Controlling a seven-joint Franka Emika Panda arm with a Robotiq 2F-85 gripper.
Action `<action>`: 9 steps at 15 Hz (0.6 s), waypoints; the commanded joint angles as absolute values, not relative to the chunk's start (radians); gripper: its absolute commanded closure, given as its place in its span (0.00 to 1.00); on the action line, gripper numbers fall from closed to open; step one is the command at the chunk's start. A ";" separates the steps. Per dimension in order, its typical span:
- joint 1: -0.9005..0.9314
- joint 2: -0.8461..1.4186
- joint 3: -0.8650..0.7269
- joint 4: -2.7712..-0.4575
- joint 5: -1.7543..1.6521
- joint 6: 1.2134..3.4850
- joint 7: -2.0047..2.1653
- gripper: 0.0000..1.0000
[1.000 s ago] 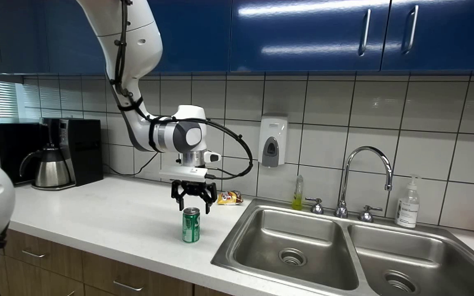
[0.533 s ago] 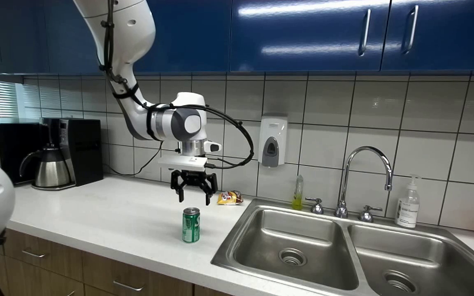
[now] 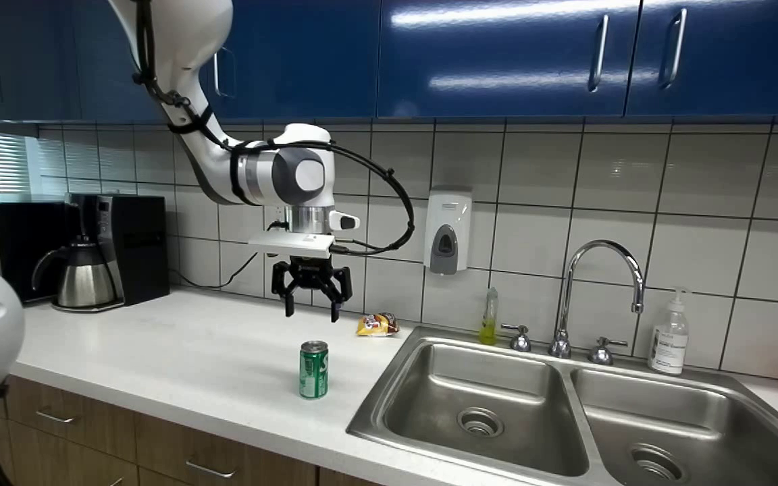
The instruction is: Place the green soda can onto the left counter
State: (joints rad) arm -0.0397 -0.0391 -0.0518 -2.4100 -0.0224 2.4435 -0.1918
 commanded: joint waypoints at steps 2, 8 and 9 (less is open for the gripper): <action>-0.040 -0.135 -0.052 -2.452 -0.032 2.375 -0.205 0.00; -0.039 -0.089 -0.052 -2.432 -0.023 2.403 -0.192 0.00; -0.039 -0.087 -0.052 -2.432 -0.023 2.404 -0.192 0.00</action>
